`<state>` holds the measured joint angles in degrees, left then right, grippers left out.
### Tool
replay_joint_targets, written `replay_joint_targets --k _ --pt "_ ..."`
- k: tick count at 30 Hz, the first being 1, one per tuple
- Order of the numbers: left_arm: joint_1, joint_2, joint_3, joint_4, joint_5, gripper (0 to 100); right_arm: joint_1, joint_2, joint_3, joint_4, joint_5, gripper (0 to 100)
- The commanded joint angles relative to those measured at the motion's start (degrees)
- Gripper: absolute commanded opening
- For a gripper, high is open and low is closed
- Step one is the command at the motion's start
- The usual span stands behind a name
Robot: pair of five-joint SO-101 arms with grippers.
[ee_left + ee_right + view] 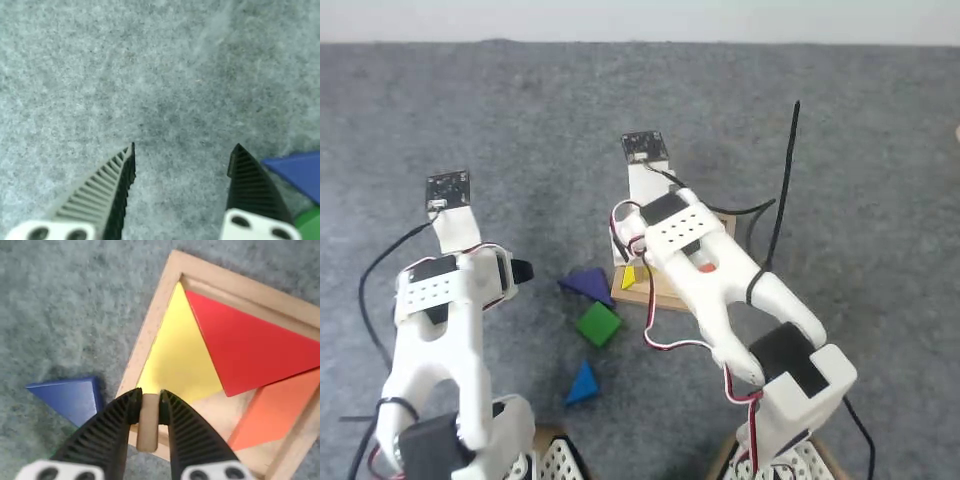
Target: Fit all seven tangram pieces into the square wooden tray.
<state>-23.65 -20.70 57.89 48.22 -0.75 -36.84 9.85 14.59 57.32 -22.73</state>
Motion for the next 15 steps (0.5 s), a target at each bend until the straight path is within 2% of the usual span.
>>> replay_joint_targets --k 1,7,15 --pt "0.3 -2.4 -0.2 -0.9 -0.3 29 0.0 -3.7 -0.3 0.8 -0.5 5.9" --pt "0.3 -2.3 -0.2 -1.0 -0.3 29 1.2 -3.7 -0.1 2.3 -0.5 13.4" --pt "0.3 -2.3 -0.2 -1.0 -0.3 29 5.8 -4.4 -0.2 2.3 7.9 13.4"
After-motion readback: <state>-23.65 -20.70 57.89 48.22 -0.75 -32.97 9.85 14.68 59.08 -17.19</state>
